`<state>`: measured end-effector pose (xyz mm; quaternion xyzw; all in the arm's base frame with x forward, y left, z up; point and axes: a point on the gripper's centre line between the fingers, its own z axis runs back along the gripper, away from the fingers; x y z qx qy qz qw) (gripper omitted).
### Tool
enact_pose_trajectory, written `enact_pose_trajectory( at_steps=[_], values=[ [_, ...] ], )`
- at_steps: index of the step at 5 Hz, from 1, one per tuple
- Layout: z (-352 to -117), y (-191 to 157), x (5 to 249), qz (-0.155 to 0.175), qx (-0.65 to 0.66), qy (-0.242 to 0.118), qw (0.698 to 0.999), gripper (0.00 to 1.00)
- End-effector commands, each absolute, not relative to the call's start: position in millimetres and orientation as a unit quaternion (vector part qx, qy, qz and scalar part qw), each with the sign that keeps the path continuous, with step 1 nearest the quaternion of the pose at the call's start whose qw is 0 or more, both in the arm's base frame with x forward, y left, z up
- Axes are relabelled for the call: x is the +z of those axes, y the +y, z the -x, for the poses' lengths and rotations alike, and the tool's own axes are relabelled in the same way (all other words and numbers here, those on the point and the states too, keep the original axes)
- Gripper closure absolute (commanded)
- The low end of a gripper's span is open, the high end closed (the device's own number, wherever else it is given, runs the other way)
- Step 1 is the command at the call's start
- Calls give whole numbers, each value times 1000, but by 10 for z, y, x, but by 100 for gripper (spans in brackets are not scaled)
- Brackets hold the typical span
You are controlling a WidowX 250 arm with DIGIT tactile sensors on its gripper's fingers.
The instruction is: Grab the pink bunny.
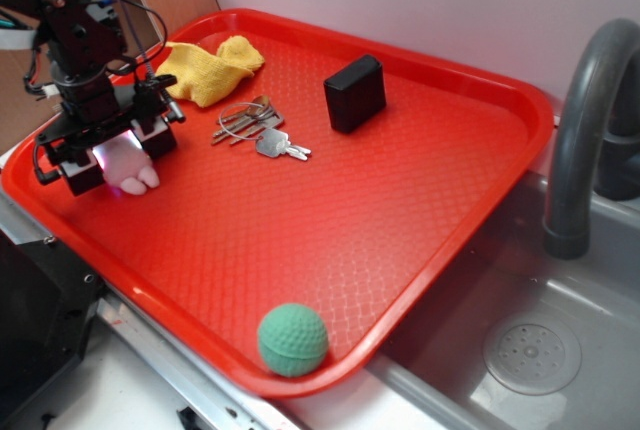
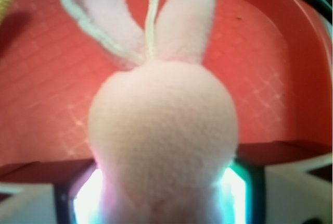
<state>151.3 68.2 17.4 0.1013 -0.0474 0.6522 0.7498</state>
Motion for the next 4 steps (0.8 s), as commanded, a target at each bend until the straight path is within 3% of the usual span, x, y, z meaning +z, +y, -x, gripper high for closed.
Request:
enact_pose_trajectory(
  at_steps=[1, 2, 4],
  values=[
    [-1800, 535, 891, -32, 500, -56, 864, 100],
    [-1971, 348, 1427, 42, 389, -97, 915, 100],
    [-1863, -44, 2239, 98, 148, -135, 975, 100]
  ],
)
